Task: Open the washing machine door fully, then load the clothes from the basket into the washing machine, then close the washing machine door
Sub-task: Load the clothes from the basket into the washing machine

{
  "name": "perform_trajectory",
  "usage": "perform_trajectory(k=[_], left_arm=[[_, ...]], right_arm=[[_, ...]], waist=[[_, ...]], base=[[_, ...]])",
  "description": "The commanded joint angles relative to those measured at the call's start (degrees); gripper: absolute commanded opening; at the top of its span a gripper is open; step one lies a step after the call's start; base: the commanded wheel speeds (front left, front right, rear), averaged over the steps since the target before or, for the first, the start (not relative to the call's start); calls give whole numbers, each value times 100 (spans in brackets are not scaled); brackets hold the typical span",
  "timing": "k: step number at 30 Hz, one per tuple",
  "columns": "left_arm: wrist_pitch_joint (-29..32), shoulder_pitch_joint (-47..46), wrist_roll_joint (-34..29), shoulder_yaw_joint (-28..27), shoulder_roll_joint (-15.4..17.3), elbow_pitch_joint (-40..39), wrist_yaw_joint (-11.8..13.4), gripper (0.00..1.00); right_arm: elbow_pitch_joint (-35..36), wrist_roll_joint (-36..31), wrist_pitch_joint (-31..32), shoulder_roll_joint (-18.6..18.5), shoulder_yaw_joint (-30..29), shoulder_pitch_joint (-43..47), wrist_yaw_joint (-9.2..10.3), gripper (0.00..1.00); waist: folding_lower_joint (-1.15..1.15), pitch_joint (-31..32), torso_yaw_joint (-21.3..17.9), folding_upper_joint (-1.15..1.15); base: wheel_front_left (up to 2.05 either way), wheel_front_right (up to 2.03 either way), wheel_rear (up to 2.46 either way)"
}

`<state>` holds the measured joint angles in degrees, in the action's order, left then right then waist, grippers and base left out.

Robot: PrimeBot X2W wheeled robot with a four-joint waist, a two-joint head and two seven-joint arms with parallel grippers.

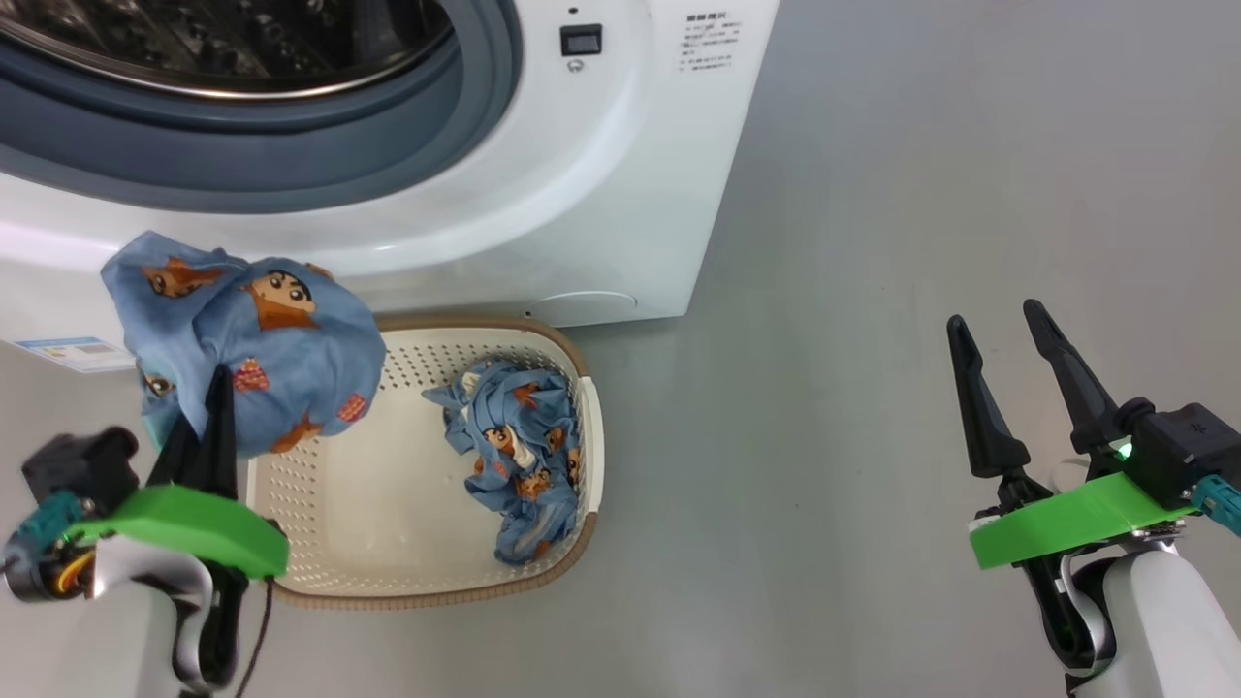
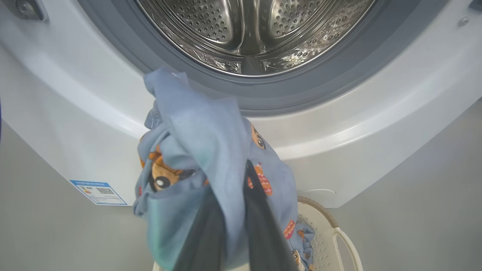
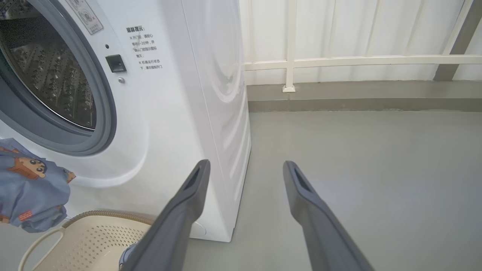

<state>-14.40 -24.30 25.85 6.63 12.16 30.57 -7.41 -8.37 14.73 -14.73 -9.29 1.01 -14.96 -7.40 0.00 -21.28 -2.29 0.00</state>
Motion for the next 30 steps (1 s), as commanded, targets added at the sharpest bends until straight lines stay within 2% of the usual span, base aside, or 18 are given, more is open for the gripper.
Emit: perform_trajectory(k=[1,8,19,30], left_arm=[[-60,193,-142,-286,133,-340,-8,0],[-60,1014,-559,-740,-177,-1497,-8,0],[-60,2121,-954,-1188,-602,-2884,-8,0],[-60,2515,-993,-1403,-813,-3424,-8,0]], right_arm=[[141,75,-27,-67,76,171,-9,100],[155,70,-27,-117,-54,402,-9,100],[221,77,-27,-160,-177,730,-9,100],[295,72,-27,-164,-217,775,-9,100]], waist=[[0,73,57,0],[0,321,202,0],[0,606,345,0],[0,543,370,0]], base=[[0,0,0],[0,0,0],[0,0,0],[0,0,0]])
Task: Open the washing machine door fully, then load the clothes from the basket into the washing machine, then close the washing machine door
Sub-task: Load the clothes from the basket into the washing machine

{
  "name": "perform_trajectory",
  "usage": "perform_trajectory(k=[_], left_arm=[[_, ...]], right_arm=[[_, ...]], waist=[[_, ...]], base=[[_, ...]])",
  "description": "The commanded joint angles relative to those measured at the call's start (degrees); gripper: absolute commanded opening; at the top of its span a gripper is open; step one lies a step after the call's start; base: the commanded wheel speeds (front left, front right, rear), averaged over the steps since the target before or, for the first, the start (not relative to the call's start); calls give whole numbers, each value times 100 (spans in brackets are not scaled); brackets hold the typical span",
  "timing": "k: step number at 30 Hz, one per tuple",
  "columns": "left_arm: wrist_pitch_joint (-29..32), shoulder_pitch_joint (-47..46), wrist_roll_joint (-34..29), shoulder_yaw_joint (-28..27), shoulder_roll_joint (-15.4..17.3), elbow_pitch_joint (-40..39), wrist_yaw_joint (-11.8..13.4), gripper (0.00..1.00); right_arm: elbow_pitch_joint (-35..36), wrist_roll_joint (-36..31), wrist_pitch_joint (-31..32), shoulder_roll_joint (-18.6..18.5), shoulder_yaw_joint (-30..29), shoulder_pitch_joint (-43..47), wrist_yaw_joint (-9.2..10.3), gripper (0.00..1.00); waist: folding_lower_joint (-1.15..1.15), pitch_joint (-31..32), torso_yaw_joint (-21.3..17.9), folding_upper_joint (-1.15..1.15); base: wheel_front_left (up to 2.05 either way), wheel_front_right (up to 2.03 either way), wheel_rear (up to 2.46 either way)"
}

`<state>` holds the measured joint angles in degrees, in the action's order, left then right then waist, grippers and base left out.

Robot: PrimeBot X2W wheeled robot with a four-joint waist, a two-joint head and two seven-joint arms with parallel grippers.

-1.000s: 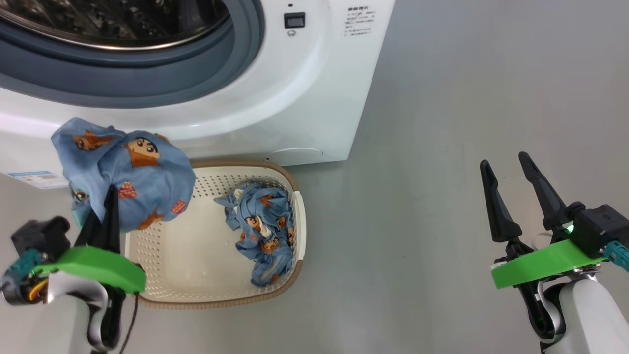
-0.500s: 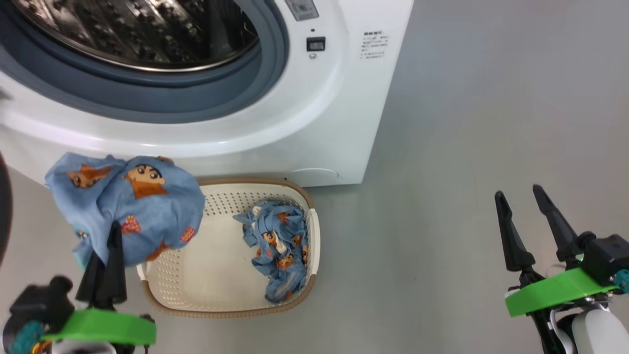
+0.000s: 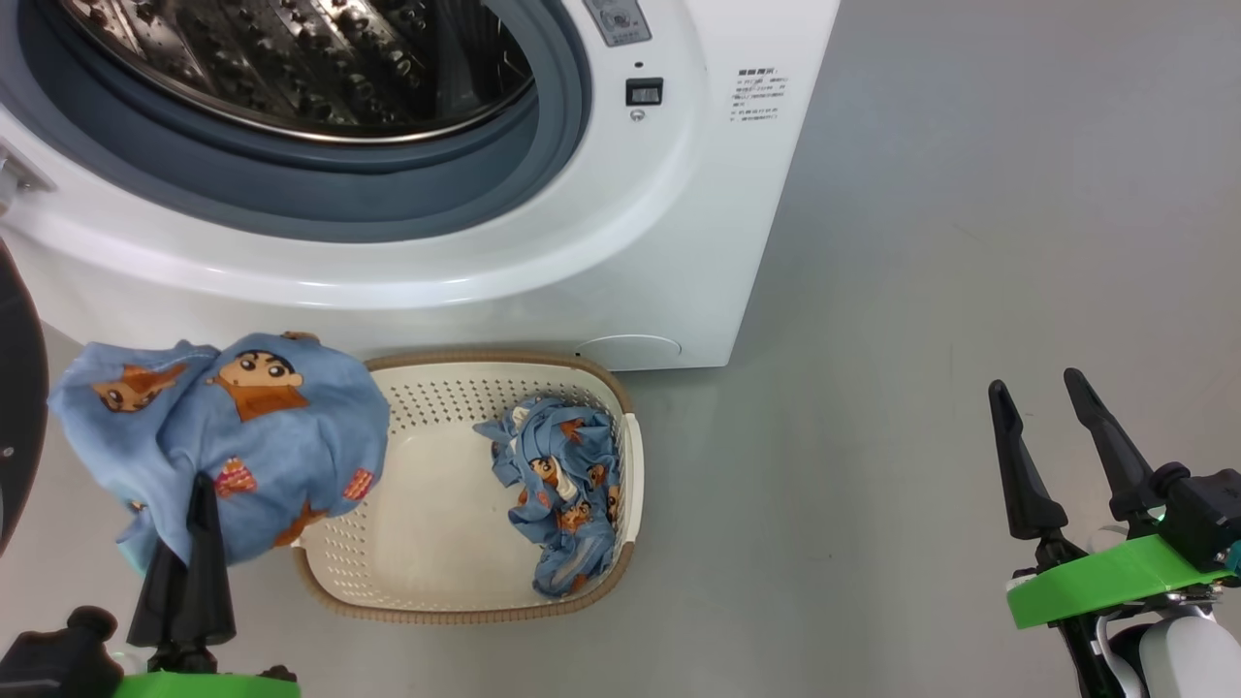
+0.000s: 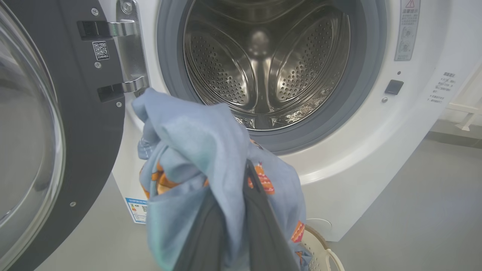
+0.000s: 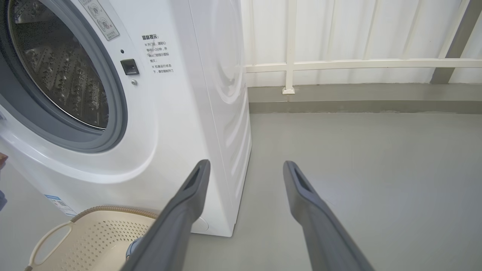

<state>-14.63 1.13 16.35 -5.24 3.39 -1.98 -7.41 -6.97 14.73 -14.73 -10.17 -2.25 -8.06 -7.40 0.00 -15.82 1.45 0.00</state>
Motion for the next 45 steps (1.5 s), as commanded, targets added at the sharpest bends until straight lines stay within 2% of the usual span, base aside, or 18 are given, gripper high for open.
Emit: perform_trajectory(k=[1,13,22,29,38,45], left_arm=[[-37,-24,-47,-220,54,-186,-8,0],[-37,-547,-13,-138,30,-318,-8,0],[-37,-1863,-16,-26,357,-66,-8,0],[-37,-3166,147,44,763,802,-8,0],[-37,-4760,219,206,1317,2353,-8,0],[-37,-5705,216,348,1659,3411,-8,0]], right_arm=[[157,72,-27,-76,110,87,-9,100],[170,78,-27,-4,129,-23,-9,100],[160,81,-27,128,237,-282,-9,100],[167,106,-27,255,311,-529,-9,100],[200,131,-27,418,386,-793,-9,100],[213,145,-27,499,482,-978,-9,100]], waist=[[0,-8,-4,0],[0,-225,-129,0],[0,-569,-333,0],[0,-956,-616,0],[0,-1492,-1042,0],[0,-1787,-1308,0]], base=[[0,0,0],[0,0,0],[0,0,0],[0,0,0],[0,0,0],[0,0,0]])
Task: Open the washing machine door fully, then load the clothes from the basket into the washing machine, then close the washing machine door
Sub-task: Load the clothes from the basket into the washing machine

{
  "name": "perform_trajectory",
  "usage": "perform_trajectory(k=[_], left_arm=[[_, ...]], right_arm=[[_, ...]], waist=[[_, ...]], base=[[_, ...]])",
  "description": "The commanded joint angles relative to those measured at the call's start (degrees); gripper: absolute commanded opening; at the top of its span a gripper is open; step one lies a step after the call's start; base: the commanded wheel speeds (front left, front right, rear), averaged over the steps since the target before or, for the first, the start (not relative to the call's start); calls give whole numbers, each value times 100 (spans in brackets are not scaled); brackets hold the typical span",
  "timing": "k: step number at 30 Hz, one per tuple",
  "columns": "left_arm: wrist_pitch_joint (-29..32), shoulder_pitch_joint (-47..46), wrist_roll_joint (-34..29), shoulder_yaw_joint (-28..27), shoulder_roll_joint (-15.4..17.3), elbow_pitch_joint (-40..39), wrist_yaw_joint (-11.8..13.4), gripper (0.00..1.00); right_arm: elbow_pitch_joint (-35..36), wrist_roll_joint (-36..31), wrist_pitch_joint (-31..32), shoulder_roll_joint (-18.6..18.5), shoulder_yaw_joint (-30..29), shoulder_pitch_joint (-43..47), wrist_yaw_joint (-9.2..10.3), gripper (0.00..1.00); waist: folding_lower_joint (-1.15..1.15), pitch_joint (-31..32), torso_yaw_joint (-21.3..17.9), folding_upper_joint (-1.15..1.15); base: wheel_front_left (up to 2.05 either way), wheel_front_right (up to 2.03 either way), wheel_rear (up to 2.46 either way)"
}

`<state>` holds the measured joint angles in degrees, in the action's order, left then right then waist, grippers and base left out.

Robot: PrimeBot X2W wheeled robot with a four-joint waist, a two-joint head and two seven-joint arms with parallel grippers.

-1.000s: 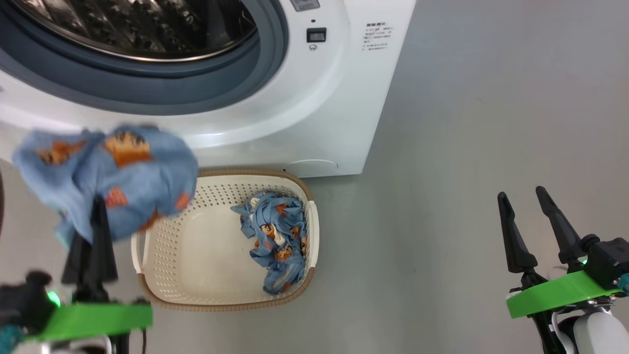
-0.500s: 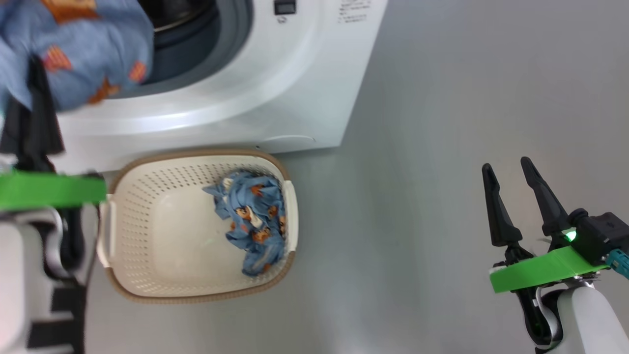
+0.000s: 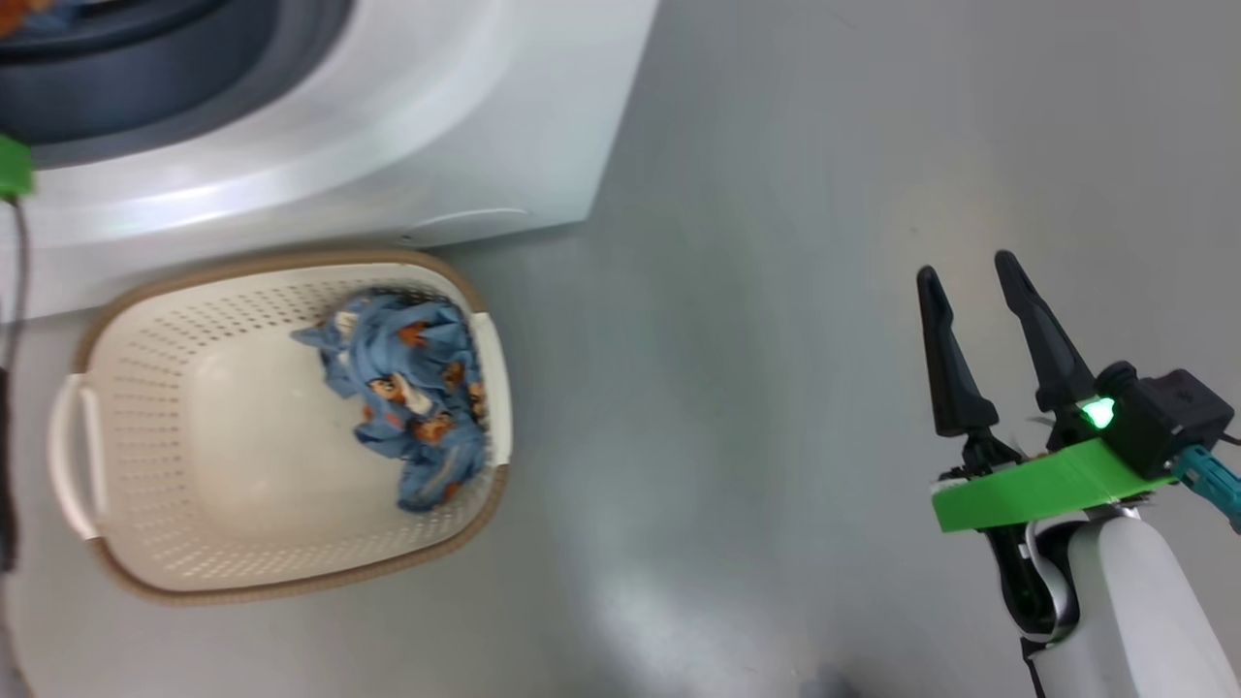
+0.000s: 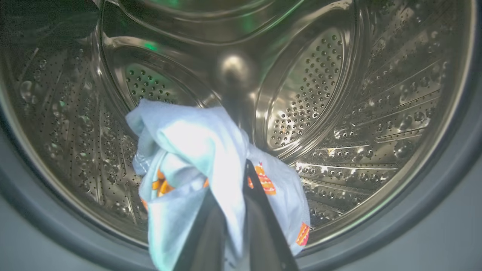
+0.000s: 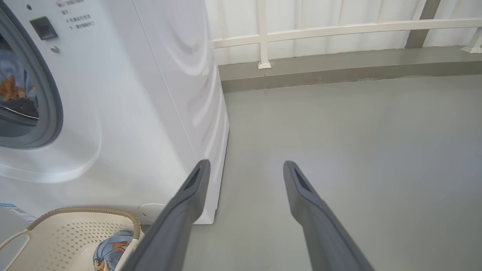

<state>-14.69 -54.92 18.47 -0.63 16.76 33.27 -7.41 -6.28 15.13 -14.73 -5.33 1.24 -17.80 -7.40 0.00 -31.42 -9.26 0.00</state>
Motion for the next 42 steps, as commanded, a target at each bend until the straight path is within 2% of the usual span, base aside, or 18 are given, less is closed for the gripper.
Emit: perform_trajectory(k=[1,8,9,10,23,37,42], left_arm=[[-30,-237,-14,-92,380,19,-8,0],[-30,-965,-205,-137,712,556,-8,0],[-30,-1010,-240,-166,732,599,-8,62],[-30,-1044,-274,-209,746,657,-8,100],[-30,-716,-426,-558,578,581,-8,100],[-30,732,-221,-691,120,82,-8,100],[-30,1222,-242,-649,-145,-261,-8,100]], right_arm=[[145,107,-27,32,157,-30,-9,100],[178,127,-27,128,294,-125,-9,100],[182,124,-27,137,297,-122,-9,100],[183,120,-27,144,303,-118,-9,100],[121,79,-27,146,295,-97,-9,100],[100,39,-27,-78,255,32,-9,100],[102,29,-27,-224,146,112,-9,100]], waist=[[0,-265,-286,0],[0,-458,-590,0],[0,-467,-607,0],[0,-471,-624,0],[0,-241,-553,0],[0,301,-253,0],[0,419,-28,0]], base=[[0,0,0],[0,0,0],[0,0,0],[0,0,0],[0,0,0],[0,0,0],[0,0,0]])
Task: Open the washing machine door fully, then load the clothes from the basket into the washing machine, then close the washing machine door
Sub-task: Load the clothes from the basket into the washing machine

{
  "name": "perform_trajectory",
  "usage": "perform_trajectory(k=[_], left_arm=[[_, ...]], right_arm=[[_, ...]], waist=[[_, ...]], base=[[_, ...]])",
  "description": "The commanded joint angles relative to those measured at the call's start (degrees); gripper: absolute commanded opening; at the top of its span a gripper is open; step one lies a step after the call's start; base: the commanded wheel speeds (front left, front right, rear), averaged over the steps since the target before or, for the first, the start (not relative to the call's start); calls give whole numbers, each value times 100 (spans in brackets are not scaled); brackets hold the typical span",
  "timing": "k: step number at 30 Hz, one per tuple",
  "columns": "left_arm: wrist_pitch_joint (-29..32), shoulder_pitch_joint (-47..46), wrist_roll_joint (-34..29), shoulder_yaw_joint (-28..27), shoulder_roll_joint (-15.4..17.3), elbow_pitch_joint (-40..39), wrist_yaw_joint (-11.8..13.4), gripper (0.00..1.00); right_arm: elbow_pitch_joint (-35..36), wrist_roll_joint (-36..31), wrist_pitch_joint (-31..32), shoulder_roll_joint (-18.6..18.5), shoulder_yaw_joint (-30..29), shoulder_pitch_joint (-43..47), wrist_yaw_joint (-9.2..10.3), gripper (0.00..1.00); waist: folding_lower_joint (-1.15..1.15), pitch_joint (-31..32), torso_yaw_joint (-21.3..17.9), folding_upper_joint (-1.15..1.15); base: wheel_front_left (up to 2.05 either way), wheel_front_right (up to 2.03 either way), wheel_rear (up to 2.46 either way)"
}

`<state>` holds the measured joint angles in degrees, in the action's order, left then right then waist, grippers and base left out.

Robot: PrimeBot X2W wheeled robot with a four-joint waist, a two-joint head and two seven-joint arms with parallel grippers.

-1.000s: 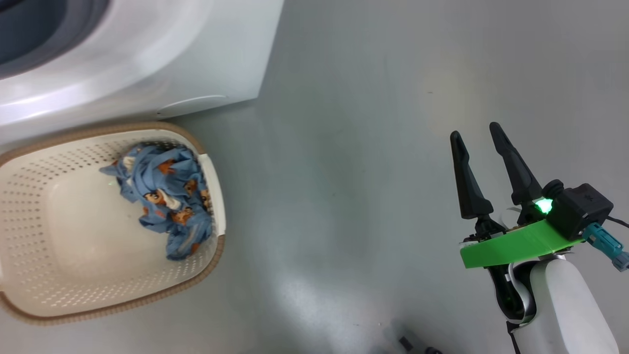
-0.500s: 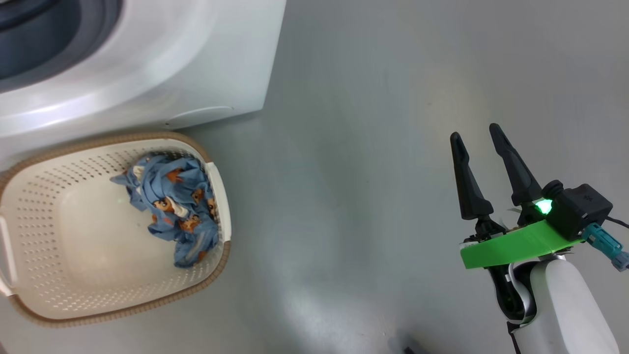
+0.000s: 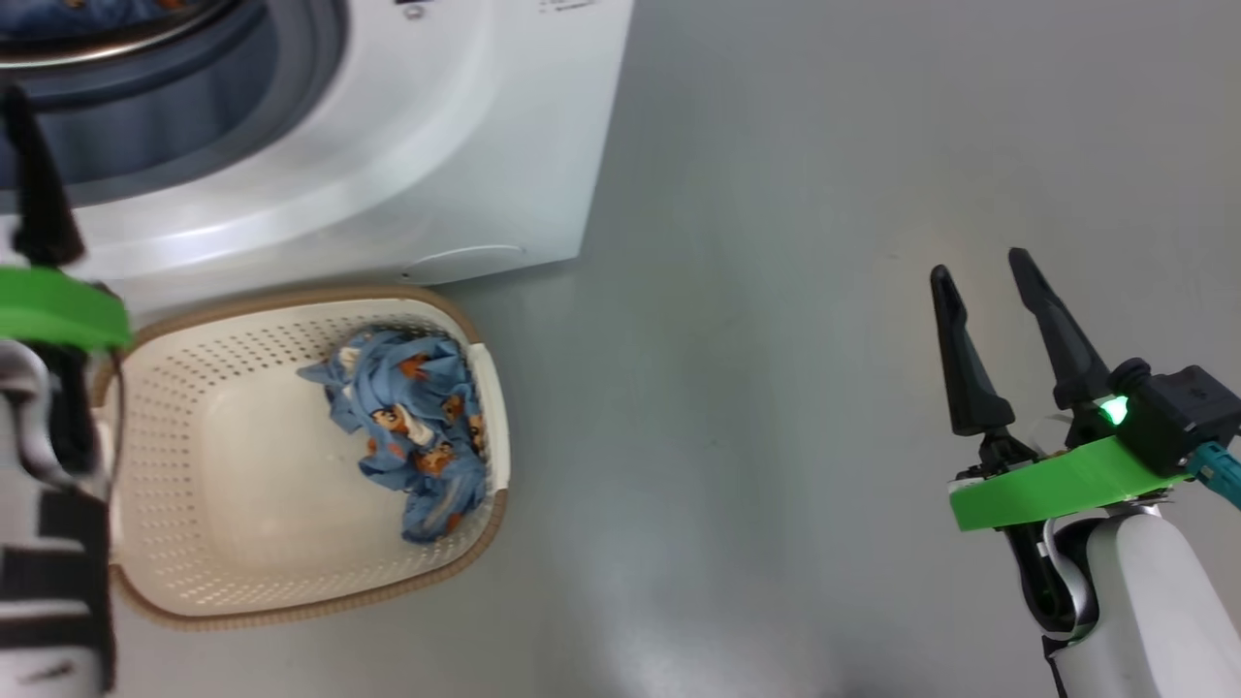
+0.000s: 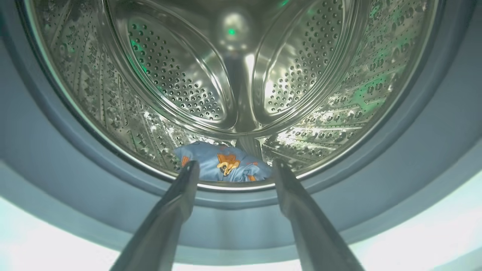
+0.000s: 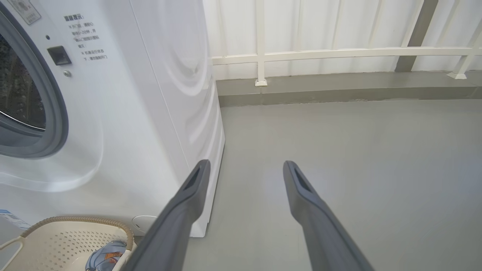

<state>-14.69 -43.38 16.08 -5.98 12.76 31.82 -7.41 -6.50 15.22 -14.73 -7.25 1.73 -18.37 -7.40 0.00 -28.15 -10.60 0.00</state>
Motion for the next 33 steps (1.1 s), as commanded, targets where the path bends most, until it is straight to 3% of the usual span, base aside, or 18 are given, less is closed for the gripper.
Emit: perform_trajectory(k=[1,15,33], left_arm=[[-30,193,-11,-102,208,-191,-8,100],[-30,1990,-76,5,-364,-1096,-8,100],[-30,3756,-106,80,-662,-2014,-8,100]], right_arm=[[116,15,-27,-54,88,182,-9,100],[48,9,-27,-313,-83,713,-9,100],[30,55,-27,-409,-219,1473,-9,100]], waist=[[0,136,142,0],[0,996,731,0],[0,1781,1242,0]], base=[[0,0,0],[0,0,0],[0,0,0]])
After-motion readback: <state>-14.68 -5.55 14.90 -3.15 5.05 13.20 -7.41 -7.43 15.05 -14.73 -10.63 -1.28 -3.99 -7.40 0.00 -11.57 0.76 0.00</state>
